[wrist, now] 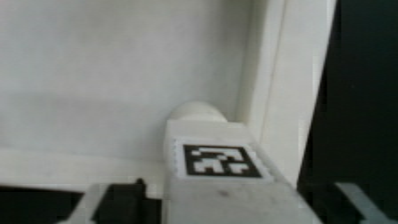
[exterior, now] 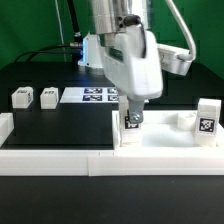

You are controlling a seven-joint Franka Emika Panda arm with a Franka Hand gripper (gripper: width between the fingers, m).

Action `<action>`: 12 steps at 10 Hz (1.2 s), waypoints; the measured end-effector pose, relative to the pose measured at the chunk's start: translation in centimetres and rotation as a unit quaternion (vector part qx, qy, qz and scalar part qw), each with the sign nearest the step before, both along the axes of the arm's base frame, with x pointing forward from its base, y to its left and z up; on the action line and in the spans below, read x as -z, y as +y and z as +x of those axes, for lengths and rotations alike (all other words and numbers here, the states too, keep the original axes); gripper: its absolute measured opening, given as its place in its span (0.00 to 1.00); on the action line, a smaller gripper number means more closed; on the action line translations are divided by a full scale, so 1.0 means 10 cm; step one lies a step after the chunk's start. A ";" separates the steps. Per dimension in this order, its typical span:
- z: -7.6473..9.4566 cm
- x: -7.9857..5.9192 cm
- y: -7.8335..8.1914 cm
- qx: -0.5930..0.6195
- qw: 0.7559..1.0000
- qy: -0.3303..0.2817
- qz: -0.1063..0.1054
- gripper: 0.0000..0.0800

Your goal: Assemble square table

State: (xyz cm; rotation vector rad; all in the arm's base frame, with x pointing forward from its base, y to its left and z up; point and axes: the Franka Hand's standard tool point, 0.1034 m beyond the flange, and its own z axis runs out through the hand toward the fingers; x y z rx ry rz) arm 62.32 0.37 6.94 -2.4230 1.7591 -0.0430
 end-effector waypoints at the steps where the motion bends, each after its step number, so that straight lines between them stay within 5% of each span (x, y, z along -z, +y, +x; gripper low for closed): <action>1: 0.00 0.01 0.00 -0.070 0.997 -0.009 -0.010 0.65; 2: 0.00 0.00 0.01 -0.165 0.986 -0.016 -0.021 0.79; 6: 0.00 0.01 -0.01 -0.301 0.952 -0.029 -0.038 0.81; 7: 0.03 -0.01 0.02 -0.442 0.894 -0.035 -0.064 0.81; 9: 0.07 -0.03 0.04 -0.513 0.854 -0.048 -0.077 0.81; 11: 0.06 -0.03 0.04 -0.505 0.859 -0.047 -0.076 0.50; 12: 0.07 -0.03 0.02 -0.502 0.860 -0.046 -0.077 0.50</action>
Offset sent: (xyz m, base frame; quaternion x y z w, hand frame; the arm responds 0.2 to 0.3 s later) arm 0.0000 0.0000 0.0000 0.0000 0.0000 -0.1296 0.9916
